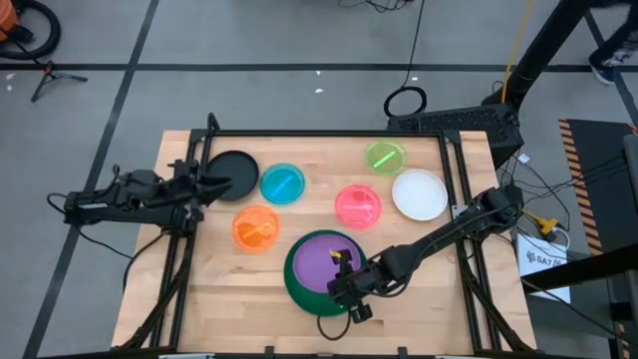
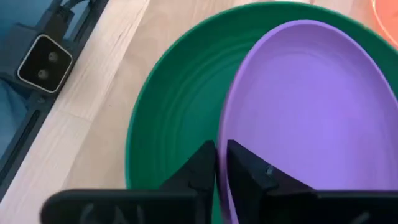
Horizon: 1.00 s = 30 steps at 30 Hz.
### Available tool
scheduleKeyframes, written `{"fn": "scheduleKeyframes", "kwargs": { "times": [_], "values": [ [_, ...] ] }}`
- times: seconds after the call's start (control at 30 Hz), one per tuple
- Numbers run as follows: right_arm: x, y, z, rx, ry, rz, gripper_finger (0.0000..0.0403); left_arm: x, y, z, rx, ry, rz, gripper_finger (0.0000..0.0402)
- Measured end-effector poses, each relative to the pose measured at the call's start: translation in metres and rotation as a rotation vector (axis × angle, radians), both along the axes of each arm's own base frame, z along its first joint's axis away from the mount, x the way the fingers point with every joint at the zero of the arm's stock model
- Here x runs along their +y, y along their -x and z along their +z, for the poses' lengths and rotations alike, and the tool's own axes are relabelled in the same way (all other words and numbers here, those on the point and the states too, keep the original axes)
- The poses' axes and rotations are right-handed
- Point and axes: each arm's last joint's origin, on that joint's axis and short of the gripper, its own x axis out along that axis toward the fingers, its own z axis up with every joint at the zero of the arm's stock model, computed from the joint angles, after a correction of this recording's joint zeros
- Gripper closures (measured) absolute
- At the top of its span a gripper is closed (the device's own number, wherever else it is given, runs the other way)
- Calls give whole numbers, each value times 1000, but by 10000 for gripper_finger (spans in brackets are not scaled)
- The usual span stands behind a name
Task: Stack plastic plates
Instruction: Stack the purple plate on top of the dark green plate, then stack the black plate on top of the purple plate
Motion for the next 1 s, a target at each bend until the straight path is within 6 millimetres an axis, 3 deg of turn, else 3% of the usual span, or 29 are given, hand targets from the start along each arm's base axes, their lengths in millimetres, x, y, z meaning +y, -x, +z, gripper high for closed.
{"fn": "scheduleKeyframes", "kwargs": {
  "times": [0.5,0.8,1.0],
  "values": [
    [-2,6,-4,76,29,33,254,1,-46,-14,175,88,73,270],
    [-7,15,-8,177,96,47,261,2,-68,-45,402,256,216,270],
    [-10,20,0,168,124,88,271,2,-81,-65,539,310,267,270]
  ]
}}
